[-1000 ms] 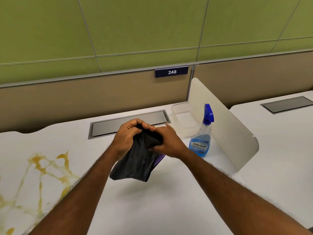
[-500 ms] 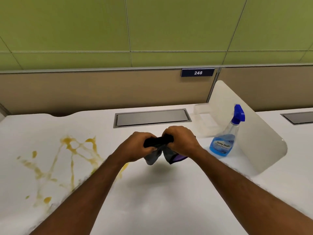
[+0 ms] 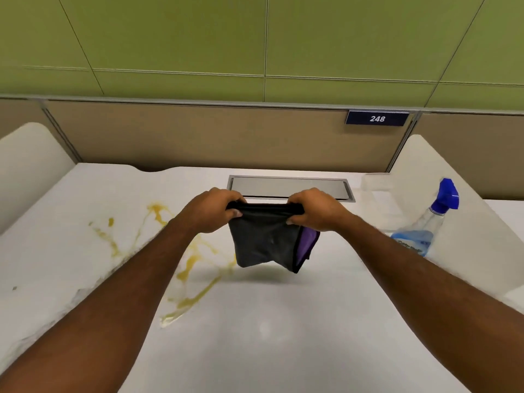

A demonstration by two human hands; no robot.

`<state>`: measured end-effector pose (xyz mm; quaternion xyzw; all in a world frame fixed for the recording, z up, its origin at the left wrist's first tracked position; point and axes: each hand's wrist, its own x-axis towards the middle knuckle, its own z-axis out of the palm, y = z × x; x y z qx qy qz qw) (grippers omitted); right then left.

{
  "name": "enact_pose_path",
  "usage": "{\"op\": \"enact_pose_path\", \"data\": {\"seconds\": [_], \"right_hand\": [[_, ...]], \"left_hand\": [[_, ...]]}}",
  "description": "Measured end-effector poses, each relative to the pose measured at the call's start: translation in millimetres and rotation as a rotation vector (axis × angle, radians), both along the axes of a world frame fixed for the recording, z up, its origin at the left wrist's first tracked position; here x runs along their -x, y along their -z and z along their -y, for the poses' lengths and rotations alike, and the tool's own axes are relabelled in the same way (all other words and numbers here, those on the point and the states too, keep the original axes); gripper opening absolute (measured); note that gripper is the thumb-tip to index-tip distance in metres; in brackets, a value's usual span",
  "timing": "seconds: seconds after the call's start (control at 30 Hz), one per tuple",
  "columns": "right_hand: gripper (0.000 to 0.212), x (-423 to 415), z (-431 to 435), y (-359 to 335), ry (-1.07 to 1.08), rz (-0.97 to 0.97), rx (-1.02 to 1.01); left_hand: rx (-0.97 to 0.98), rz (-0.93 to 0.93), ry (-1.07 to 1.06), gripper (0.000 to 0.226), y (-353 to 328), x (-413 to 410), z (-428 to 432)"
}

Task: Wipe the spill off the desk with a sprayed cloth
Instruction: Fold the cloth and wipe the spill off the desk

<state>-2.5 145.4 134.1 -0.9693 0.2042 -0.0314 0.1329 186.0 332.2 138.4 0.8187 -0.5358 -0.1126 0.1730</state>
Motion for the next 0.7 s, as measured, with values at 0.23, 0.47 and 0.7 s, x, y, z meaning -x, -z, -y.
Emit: {"op": "enact_pose_path", "data": {"seconds": [0.23, 0.47, 0.7], "right_hand": [[0.026, -45.2, -9.0, 9.1, 0.031, 0.074, 0.042], [0.021, -62.0, -34.3, 45.0, 0.171, 0.284, 0.152], [0.012, -13.2, -97.7, 138.3, 0.311, 0.094, 0.027]], "left_hand": [[0.042, -0.012, -0.142, 0.021, 3.9, -29.2, -1.2], [0.292, -0.065, -0.135, 0.024, 41.4, -52.8, -9.4], [0.156, -0.18, 0.063, 0.018, 136.5, -13.6, -76.1]]}}
